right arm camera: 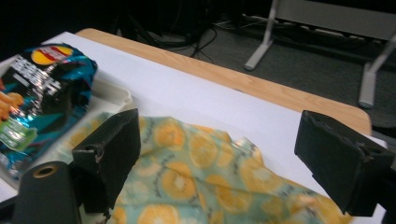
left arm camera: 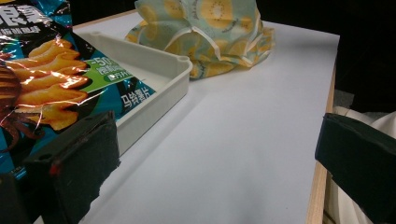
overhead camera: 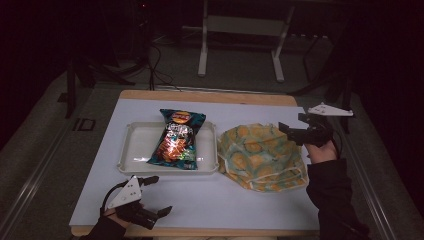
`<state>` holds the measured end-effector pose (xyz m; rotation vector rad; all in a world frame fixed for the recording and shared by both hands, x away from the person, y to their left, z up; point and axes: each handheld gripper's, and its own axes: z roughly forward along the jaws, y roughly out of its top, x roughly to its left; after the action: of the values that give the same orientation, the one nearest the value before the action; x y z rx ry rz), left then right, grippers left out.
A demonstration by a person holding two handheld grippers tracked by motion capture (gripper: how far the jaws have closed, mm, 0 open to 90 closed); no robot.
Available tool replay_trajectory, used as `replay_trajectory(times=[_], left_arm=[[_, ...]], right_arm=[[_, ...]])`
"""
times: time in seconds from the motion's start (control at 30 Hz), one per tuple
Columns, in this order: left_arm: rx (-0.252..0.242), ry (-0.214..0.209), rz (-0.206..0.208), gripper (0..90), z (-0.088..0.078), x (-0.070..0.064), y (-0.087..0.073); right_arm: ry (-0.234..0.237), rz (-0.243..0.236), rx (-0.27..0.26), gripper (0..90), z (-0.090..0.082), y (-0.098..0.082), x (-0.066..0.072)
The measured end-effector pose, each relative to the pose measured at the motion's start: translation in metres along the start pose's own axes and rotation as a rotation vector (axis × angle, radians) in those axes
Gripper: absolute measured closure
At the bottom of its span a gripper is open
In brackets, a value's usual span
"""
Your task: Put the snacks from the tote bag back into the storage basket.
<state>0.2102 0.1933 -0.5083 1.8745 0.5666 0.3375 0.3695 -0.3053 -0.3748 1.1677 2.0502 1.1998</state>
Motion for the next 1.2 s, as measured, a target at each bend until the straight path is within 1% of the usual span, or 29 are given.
replay_trajectory(times=[0.03, 0.07, 0.1, 0.23, 0.4, 0.63, 0.67, 0.73, 0.8, 0.9, 1.03, 1.07, 1.13, 1.17, 1.2], left_arm=[[0.0, 0.0, 0.001, 0.3, 0.0, 0.0, 0.0], [-0.001, 0.0, 0.0, 0.3, 0.0, 0.0, 0.0], [0.0, 0.0, 0.001, 0.3, 0.0, 0.0, 0.0], [0.002, -0.001, 0.003, 0.3, 0.0, 0.0, 0.0], [0.002, 0.0, 0.002, 0.3, 0.0, 0.0, 0.0], [0.004, 0.0, 0.002, 0.3, 0.001, 0.0, 0.0], [0.004, -0.001, 0.002, 0.3, 0.001, 0.0, 0.0], [0.004, -0.001, 0.003, 0.3, 0.001, 0.0, 0.0], [0.004, -0.001, 0.004, 0.3, 0.0, 0.0, 0.0], [0.004, -0.001, 0.004, 0.3, 0.0, 0.0, 0.0], [0.004, -0.002, 0.003, 0.3, 0.001, 0.0, 0.0], [0.005, -0.002, 0.003, 0.3, 0.001, 0.0, 0.0], [0.006, -0.002, 0.004, 0.3, 0.001, 0.0, 0.0], [0.007, -0.002, 0.005, 0.3, 0.001, 0.0, 0.0], [0.007, -0.002, 0.005, 0.3, 0.001, 0.0, 0.0]], right_arm=[[0.0, 0.0, 0.0, 14.2, 0.0, 0.0, 0.0], [-0.011, -0.004, 0.004, 14.2, -0.003, -0.006, -0.002], [-0.014, -0.005, 0.005, 14.2, -0.005, -0.009, -0.003], [-0.019, 0.007, -0.005, 14.2, -0.01, -0.02, -0.007], [-0.051, 0.007, -0.018, 14.2, -0.015, -0.037, -0.01], [-0.053, 0.013, -0.024, 14.2, -0.02, -0.058, -0.015], [-0.065, 0.007, -0.024, 14.2, -0.02, -0.06, -0.015], [-0.071, 0.005, -0.032, 14.2, -0.023, -0.064, -0.016], [-0.082, 0.013, -0.041, 14.2, -0.025, -0.069, -0.016], [-0.115, 0.011, -0.057, 14.2, -0.028, -0.076, -0.018], [-0.13, 0.03, -0.072, 14.1, -0.028, -0.088, -0.02], [-0.129, 0.032, -0.075, 14.1, -0.027, -0.091, -0.019], [-0.142, 0.029, -0.082, 14.1, -0.027, -0.096, -0.019], [-0.139, 0.03, -0.091, 14.1, -0.026, -0.099, -0.019], [-0.139, 0.035, -0.089, 14.1, -0.026, -0.1, -0.019]])
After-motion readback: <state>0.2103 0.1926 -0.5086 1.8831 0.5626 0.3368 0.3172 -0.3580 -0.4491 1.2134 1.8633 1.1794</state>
